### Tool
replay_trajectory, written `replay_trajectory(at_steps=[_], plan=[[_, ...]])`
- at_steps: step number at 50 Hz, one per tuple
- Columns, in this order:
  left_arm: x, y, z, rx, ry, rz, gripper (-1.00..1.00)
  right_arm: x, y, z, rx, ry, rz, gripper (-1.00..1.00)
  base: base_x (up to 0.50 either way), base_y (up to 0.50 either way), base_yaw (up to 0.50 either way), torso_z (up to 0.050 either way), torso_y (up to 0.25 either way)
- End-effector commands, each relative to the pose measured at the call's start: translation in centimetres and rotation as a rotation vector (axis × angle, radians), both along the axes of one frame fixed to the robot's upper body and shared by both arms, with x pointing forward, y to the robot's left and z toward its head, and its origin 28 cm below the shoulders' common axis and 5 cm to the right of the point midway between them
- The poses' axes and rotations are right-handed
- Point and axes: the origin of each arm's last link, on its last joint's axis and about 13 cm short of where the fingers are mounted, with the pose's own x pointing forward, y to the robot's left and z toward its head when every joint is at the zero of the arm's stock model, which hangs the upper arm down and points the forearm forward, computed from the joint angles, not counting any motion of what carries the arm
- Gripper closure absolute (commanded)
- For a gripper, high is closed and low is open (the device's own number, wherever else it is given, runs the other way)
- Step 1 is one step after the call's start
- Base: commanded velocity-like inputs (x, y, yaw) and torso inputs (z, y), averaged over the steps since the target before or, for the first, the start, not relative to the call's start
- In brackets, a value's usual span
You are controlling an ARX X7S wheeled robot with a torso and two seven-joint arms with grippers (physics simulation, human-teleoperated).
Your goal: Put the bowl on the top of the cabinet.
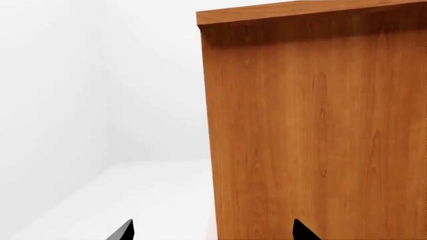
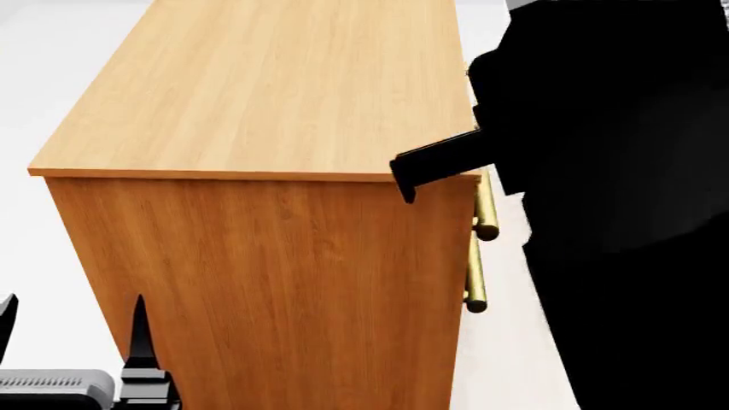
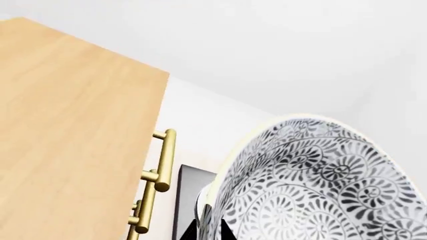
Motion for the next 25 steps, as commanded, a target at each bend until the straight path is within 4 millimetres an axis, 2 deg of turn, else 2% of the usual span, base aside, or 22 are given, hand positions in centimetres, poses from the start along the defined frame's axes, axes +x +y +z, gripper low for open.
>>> replay_trajectory(at_steps=[1, 12, 25], plan=[[0.0, 0.0, 0.0, -0.001, 0.001, -0.002, -1.0, -0.1, 1.5, 1.7, -0.03, -0.031, -0.008, 1.0, 0.0, 0.0, 0.0, 0.0, 0.0], [0.1, -0.1, -0.2, 0.002, 0.006, -0.005, -1.0, -0.3, 2.8, 2.7, -0.016, -0.038, 0.036, 1.0, 0.0, 0.0, 0.0, 0.0, 0.001], [0.1, 0.0, -0.3, 0.001, 0.006, -0.005, -1.0, -0.8, 5.3, 2.0, -0.062, -0.041, 0.11, 1.0, 0.0, 0.0, 0.0, 0.0, 0.0]])
